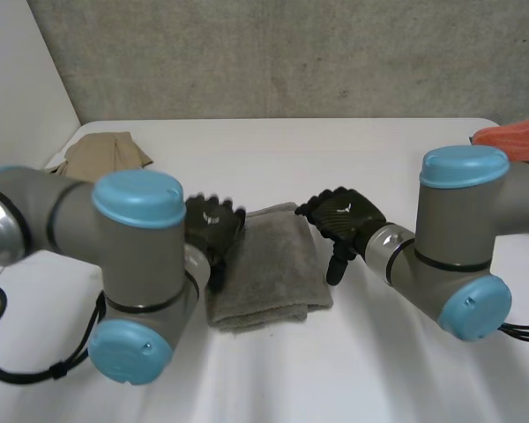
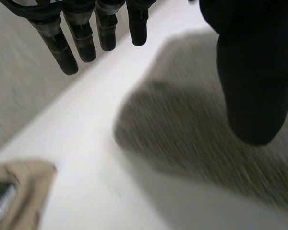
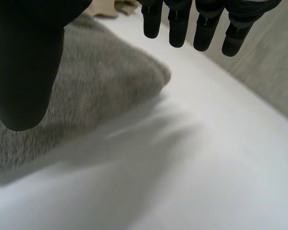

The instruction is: Fold the laundry.

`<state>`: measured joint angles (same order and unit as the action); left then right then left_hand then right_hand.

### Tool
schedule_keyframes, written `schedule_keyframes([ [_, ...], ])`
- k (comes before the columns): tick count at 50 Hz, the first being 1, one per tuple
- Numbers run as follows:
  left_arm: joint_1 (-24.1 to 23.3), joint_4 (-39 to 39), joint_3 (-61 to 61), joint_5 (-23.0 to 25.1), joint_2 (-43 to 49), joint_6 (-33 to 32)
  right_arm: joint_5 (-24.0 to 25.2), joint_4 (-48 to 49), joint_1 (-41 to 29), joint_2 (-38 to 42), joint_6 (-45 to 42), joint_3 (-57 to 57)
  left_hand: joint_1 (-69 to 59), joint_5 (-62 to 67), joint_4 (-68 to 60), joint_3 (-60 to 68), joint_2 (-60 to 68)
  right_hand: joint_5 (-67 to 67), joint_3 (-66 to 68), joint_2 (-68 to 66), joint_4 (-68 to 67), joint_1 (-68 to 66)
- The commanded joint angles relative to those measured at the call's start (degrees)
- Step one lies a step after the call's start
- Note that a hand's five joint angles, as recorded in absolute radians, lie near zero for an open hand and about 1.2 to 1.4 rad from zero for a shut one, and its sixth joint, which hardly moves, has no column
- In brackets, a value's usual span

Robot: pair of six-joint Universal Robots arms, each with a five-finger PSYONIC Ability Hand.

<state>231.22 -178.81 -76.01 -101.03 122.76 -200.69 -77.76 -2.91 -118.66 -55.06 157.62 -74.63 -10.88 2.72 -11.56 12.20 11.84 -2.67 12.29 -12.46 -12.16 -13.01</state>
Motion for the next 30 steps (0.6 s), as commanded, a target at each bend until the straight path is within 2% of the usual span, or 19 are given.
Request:
schedule_keyframes([
  [1,0.9,-3.56,1.56,11.36,-8.32,0.65,-0.81,8.97,-4.47,-7.07,-0.12,-10.87,-1.68,-0.16,-1.0,0.36,0.73,2.59,-2.21,2.37,2.07,2.93],
  [2,1.25,-3.56,2.0,13.65,-8.67,1.09,-0.73,10.89,-5.43,-7.95,-0.2,-14.11,-2.19,0.35,-1.51,0.87,1.23,2.59,-2.21,2.37,2.07,2.93],
  [3,2.04,-3.04,2.96,18.28,-9.11,2.48,-0.55,11.95,-5.79,-8.3,-0.2,-15.7,-3.19,1.35,-2.51,1.87,2.24,2.59,-2.21,2.37,2.07,2.93],
  [6,2.83,-1.28,3.85,25.07,-9.55,5.39,-0.02,16.77,-7.45,-8.75,-0.29,-21.67,-4.71,2.87,-4.03,3.4,3.76,2.59,-2.21,2.37,2.07,2.93],
  [7,3.62,0.2,4.54,28.92,-9.73,7.4,-0.02,18.28,-8.16,-8.75,-0.29,-22.92,-4.88,3.04,-4.2,3.56,3.93,2.59,-2.21,2.37,2.07,2.93],
  [11,5.55,2.93,5.95,35.97,-9.56,10.58,-0.29,25.66,-11.15,-7.78,-1.52,-26.44,-5.39,3.55,-4.71,4.07,4.43,2.59,-2.21,2.37,2.07,2.93],
  [14,5.91,3.29,6.04,37.57,-9.12,10.85,-0.55,29.35,-11.68,-6.12,-2.75,-27.15,-5.39,3.55,-4.71,4.07,4.43,2.42,-2.04,2.21,1.91,2.76],
  [18,5.74,3.29,5.96,37.14,-8.85,10.76,-0.55,31.73,-11.5,-3.22,-5.64,-26.19,-4.72,2.88,-4.04,3.4,3.76,1.25,-0.87,1.03,0.74,1.59],
  [30,5.65,3.21,5.69,37.05,-8.76,10.76,-0.72,34.29,-11.33,1.89,-8.64,-21.08,-4.38,2.54,-3.7,3.06,3.42,-10.19,10.57,-10.41,-10.7,-9.85],
])
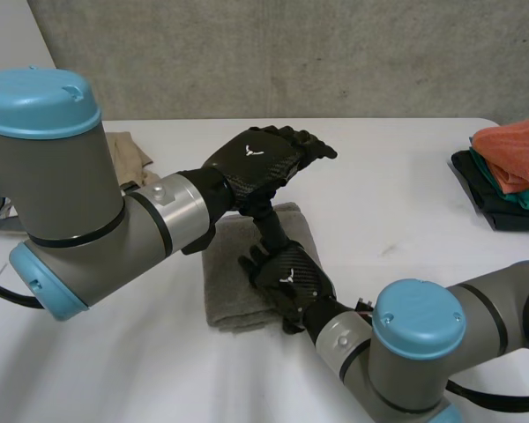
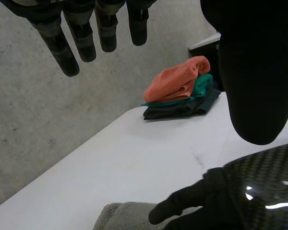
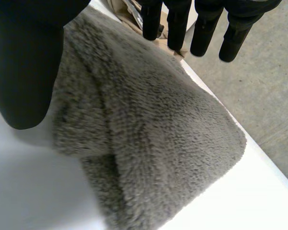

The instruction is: Fold the laundry.

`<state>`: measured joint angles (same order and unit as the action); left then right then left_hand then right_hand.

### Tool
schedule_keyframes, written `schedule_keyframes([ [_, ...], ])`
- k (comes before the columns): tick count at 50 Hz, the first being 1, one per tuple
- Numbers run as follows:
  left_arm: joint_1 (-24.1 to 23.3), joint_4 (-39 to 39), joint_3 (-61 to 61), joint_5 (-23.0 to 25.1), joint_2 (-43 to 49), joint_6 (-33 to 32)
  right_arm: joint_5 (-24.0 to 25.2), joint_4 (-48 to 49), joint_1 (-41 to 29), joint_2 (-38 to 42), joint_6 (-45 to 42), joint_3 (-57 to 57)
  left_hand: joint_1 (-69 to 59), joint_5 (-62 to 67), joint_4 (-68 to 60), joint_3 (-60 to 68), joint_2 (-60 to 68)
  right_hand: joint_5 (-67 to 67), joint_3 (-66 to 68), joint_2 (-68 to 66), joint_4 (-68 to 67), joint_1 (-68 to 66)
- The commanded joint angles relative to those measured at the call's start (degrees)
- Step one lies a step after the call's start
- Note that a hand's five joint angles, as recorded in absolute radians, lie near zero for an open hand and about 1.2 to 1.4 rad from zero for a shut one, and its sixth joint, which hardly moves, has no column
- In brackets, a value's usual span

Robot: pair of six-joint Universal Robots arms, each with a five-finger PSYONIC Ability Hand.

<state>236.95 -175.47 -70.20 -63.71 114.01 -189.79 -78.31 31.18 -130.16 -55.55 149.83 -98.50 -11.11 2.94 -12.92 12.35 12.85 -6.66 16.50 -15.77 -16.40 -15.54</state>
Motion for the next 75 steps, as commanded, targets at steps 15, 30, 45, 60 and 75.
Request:
schedule_keyframes([
  [15,0.09,-0.31,-0.03,-0.27,0.07,0.04,-0.26,0.02,0.26,6.33,-0.85,8.85,-4.16,2.32,-2.34,2.91,2.41,-15.28,15.44,-16.17,-15.54,-16.4],
  [30,0.35,-0.31,-0.11,-0.18,-0.19,0.3,-0.26,-0.33,0.35,8.7,-0.41,13.77,-4.49,2.65,-2.67,3.25,2.74,-26.36,26.52,-27.25,-26.62,-27.48],
  [45,1.85,-0.31,-0.38,-0.27,-0.8,0.3,-1.14,-1.03,3.06,9.85,0.55,19.49,-4.49,2.65,-2.67,3.25,2.74,-63.34,63.5,-64.23,-63.6,-64.46],
  [60,4.57,-3.38,0.5,-2.11,-7.22,2.58,-0.88,0.72,17.82,3.69,14.78,36.7,-5.0,3.16,-3.18,3.76,3.25,-63.34,63.5,-64.23,-63.6,-64.46],
  [75,3.52,-4.44,-0.73,-2.64,-7.05,5.14,7.46,11.0,45.16,6.32,21.2,45.33,-5.16,3.33,-3.35,3.92,3.42,-63.34,63.5,-64.23,-63.6,-64.46],
])
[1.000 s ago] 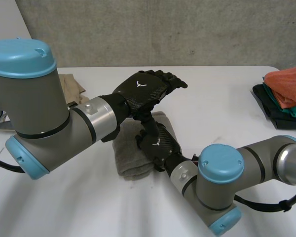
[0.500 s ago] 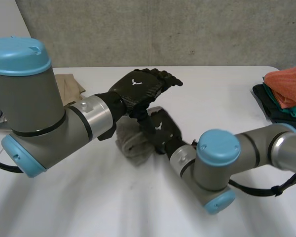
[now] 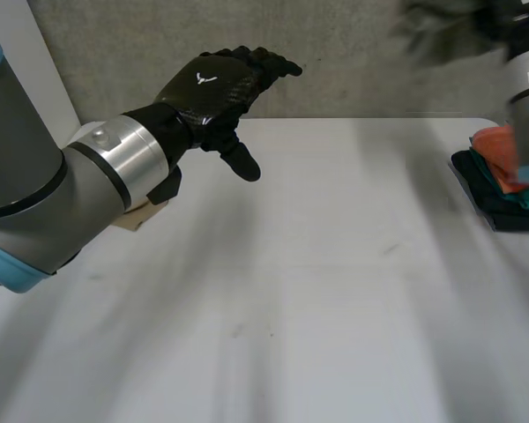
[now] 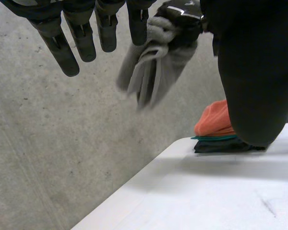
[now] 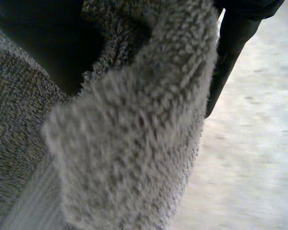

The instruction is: Fold the laundry.

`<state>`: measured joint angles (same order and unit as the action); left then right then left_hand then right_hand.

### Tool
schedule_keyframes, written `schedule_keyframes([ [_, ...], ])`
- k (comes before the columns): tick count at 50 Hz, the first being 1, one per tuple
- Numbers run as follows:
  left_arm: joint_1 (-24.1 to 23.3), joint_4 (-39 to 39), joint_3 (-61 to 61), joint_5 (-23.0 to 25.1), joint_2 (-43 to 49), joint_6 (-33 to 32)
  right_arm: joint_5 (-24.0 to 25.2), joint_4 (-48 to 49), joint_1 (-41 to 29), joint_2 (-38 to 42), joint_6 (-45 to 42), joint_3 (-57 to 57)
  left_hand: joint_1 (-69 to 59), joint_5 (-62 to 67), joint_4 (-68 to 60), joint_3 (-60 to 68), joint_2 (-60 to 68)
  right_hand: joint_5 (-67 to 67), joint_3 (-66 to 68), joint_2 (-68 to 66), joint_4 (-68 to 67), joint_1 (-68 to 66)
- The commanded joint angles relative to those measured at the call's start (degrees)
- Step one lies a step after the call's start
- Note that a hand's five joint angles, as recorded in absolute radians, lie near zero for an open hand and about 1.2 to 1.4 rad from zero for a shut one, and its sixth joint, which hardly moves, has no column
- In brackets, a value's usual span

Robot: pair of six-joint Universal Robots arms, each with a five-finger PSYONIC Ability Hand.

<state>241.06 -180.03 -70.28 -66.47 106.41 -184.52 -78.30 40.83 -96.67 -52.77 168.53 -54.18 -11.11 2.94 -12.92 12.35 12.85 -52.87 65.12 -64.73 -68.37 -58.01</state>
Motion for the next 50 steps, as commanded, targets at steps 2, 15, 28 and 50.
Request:
schedule_keyframes([
  [2,-0.68,0.12,-0.82,0.11,0.73,-0.22,13.48,1.36,15.87,6.52,4.51,1.18,-5.16,3.33,-3.35,3.92,3.42,-17.13,14.88,-15.27,-11.63,-21.99],
  [15,-2.26,-0.06,-2.23,0.2,2.57,-0.4,28.46,9.09,30.83,18.32,6.99,-5.66,-5.16,3.33,-3.35,3.92,3.42,-17.13,14.88,-15.27,-11.63,-21.99],
  [28,-2.44,0.12,-2.67,-0.06,2.31,-0.4,36.28,10.77,33.13,15.33,11.64,-8.92,-5.16,3.33,-3.35,3.92,3.42,-3.33,1.08,-1.47,2.17,-8.2],
  [50,-6.57,-0.5,-1.44,0.37,-4.45,0.13,12.38,-22.02,36.39,-9.19,-17.53,-14.99,-4.16,2.32,-2.34,2.91,2.41,52.87,-55.12,54.73,58.37,48.01],
])
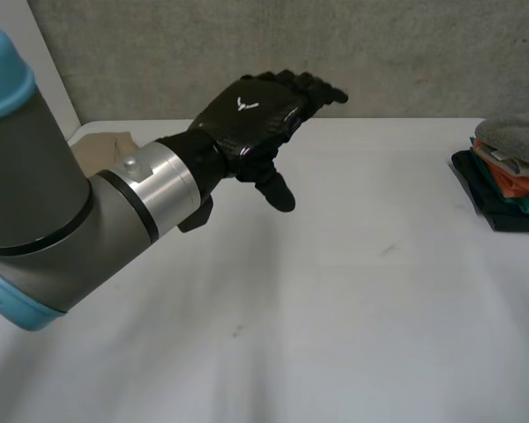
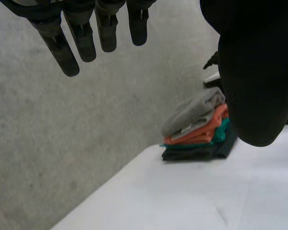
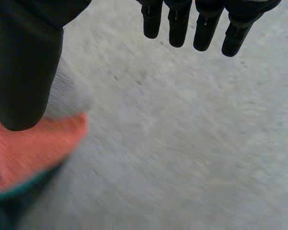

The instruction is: Fold the laundry.

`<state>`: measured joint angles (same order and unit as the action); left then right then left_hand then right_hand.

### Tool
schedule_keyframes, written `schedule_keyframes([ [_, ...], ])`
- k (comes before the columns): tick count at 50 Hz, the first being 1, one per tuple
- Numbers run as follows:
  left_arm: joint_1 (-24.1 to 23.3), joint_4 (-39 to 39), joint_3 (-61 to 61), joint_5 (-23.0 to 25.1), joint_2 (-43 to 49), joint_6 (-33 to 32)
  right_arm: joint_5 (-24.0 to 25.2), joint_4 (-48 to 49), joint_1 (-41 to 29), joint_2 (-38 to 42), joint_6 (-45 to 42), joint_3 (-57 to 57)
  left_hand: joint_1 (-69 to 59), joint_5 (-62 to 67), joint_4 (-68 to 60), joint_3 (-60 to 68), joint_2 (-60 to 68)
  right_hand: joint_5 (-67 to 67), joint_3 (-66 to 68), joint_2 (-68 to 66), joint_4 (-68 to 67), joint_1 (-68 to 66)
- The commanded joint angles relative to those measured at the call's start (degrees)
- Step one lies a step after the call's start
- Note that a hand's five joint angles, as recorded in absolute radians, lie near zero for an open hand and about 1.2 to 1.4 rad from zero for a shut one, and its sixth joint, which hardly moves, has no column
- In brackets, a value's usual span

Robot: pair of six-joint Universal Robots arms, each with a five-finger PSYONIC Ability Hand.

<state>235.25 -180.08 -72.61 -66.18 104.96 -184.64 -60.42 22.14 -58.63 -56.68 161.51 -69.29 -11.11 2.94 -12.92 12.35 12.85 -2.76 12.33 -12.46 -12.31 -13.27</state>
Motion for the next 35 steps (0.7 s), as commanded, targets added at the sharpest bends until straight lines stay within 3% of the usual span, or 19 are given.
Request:
schedule_keyframes([
  [1,-0.84,-0.79,0.98,0.08,-3.44,0.33,-6.2,-3.07,-2.7,-5.98,-10.34,0.12,-4.16,2.32,-2.34,2.91,2.42,2.76,-2.33,2.46,2.31,3.27],
  [6,-0.67,-4.22,1.24,-0.62,-6.6,0.51,-6.47,2.01,-12.97,-13.96,-5.52,-3.38,-2.81,0.97,-0.99,1.57,1.07,2.76,-2.33,2.46,2.31,3.27],
  [10,0.65,-5.89,1.77,-4.3,-9.16,0.33,-4.81,9.21,-20.79,-18.89,-1.74,-10.83,-2.81,0.97,-0.99,1.57,1.07,2.76,-2.33,2.46,2.31,3.27],
  [14,7.13,-6.51,2.04,-10.45,-9.6,-1.42,0.71,16.68,-29.23,-22.32,-1.9,-20.14,-2.81,0.97,-0.99,1.57,1.07,2.76,-2.33,2.46,2.31,3.27],
  [15,12.11,-6.59,1.6,-11.77,-8.99,-3.25,1.87,17.84,-30.56,-22.77,-2.25,-22.01,-2.81,0.97,-0.99,1.57,1.07,2.76,-2.33,2.46,2.31,3.27],
  [18,19.0,-6.42,0.89,-12.22,-6.8,-8.09,4.59,20.04,-33.99,-23.47,-4.17,-28.85,-0.8,-1.03,1.01,-0.44,-0.94,2.76,-2.33,2.46,2.31,3.27],
  [19,22.76,-6.42,0.46,-12.22,-3.91,-11.94,4.87,19.96,-34.53,-23.48,-4.88,-30.28,-0.79,-1.05,1.03,-0.45,-0.95,2.76,-2.33,2.46,2.31,3.27],
  [22,26.65,-6.42,0.36,-11.96,1.46,-18.11,5.04,18.91,-35.67,-22.95,-8.56,-34.75,-0.62,-1.22,1.19,-0.62,-1.12,2.76,-2.33,2.46,2.31,3.27],
  [26,31.92,-7.21,3.08,-11.78,15.57,-28.82,4.87,16.28,-36.81,-21.9,-12.52,-37.75,-0.29,-1.55,1.53,-0.95,-1.45,2.76,-2.33,2.46,2.31,3.27],
  [29,34.39,-8.0,5.98,-11.52,22.81,-31.65,4.87,14.26,-37.08,-20.41,-14.11,-38.37,-0.12,-1.72,1.7,-1.12,-1.62,2.76,-2.33,2.46,2.31,3.27],
  [35,38.79,-8.7,13.63,-6.34,36.27,-32.45,4.78,10.03,-36.29,-18.99,-15.7,-38.73,-1.46,-0.38,0.36,0.22,-0.28,2.76,-2.33,2.46,2.31,3.27],
])
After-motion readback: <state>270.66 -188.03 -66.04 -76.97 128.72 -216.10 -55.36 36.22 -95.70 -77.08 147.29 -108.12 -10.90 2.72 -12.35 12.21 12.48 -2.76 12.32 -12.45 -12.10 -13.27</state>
